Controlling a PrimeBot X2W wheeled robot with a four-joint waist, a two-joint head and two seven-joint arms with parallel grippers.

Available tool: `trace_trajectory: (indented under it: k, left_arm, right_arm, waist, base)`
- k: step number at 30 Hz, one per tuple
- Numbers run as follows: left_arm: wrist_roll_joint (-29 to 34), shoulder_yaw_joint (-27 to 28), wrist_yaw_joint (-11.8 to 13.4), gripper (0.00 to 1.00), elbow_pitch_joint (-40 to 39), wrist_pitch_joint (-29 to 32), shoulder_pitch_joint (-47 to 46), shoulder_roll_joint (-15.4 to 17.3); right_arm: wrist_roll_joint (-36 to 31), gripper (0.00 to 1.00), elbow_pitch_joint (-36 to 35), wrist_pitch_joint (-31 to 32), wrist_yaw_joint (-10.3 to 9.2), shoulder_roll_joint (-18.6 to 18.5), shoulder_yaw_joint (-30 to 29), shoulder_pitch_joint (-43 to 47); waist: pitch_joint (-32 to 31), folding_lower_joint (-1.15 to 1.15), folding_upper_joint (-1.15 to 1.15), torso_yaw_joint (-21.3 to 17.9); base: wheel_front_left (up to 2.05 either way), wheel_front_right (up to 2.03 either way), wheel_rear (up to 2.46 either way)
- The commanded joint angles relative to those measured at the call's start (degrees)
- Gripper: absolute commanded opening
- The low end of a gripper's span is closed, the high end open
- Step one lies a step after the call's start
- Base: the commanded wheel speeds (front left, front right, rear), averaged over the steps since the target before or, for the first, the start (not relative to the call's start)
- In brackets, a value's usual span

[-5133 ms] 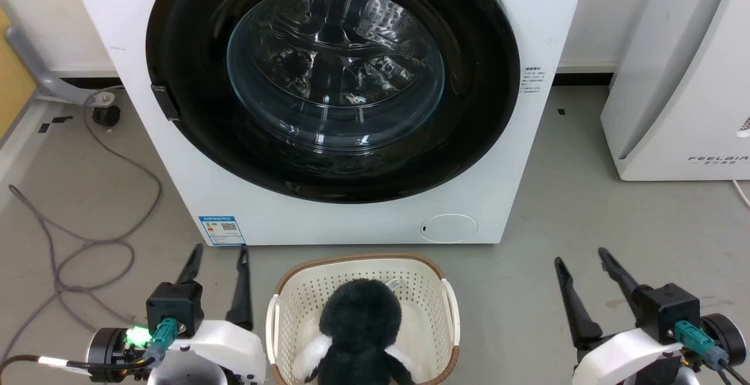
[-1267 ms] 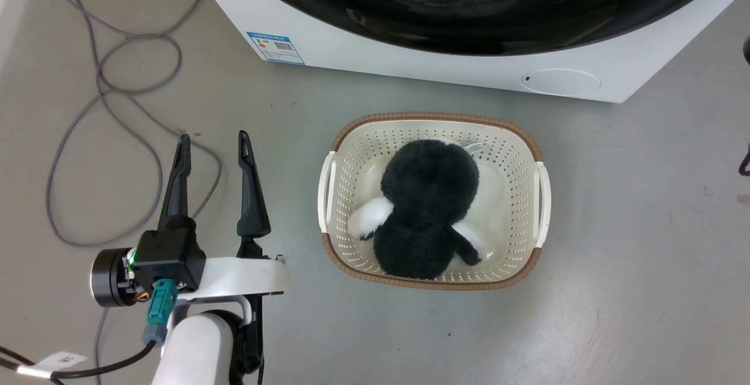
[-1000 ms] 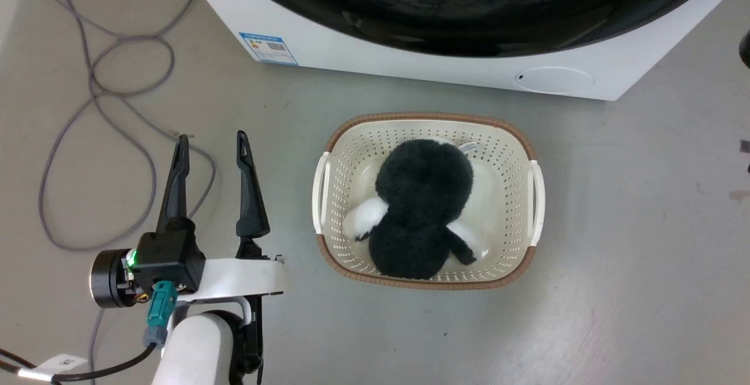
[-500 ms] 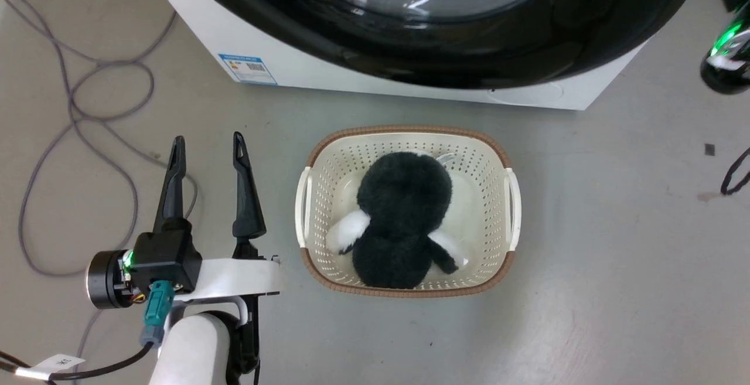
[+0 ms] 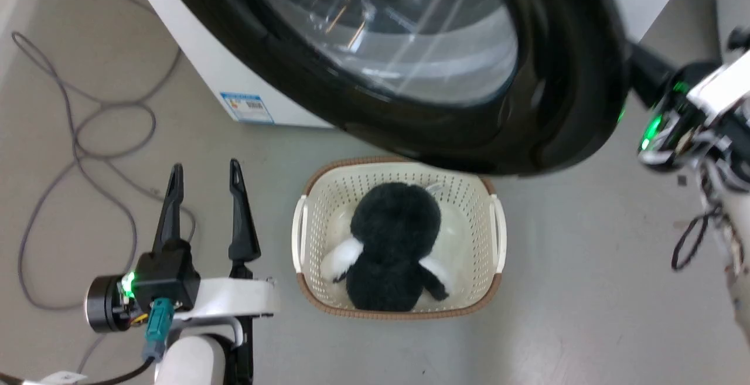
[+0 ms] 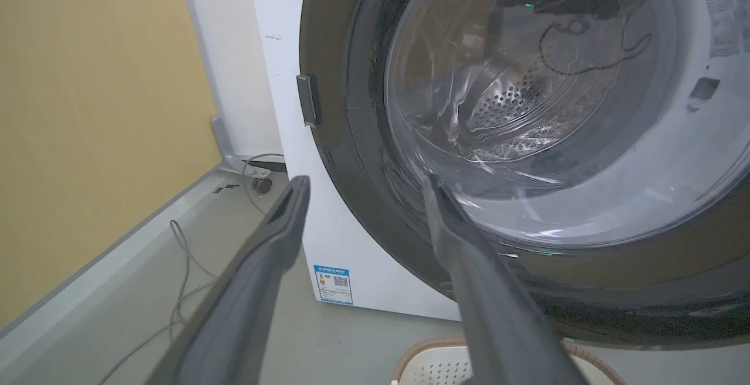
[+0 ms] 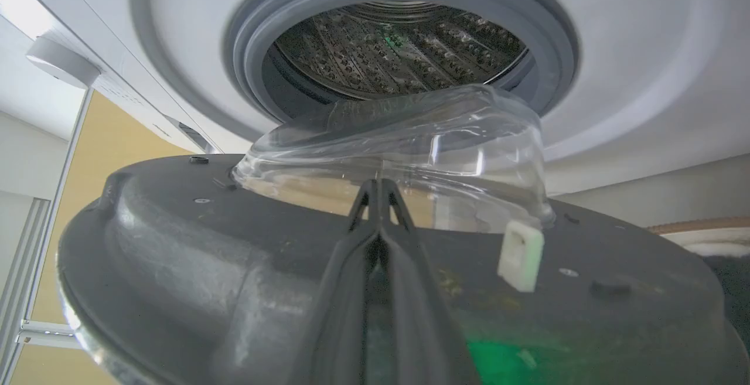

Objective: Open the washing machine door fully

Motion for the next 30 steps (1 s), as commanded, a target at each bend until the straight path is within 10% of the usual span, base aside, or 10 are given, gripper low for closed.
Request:
trace_trajectory:
  k: [1,30]
  left_arm:
    - [0.2,0.2,-0.3,1.00,0.1,-0.3,0.6,0.1]
    - [1.1,0.4,-1.4,1.00,1.9,-0.3,7.3,0.1]
  right_arm:
    - [0.0,0.00,-0.5,0.4,0.07,0.3,0.2,1.2]
    - [-6.4,0.00,-25.2,5.1,0.07,9.9,10.6,30.2]
  waist:
    - [-1.0,0.00,0.00,-0.3]
    - [-12.0,0.00,0.00,0.7]
  base:
    - [0.00,0.00,0.00]
    - [0.00,0.00,0.00]
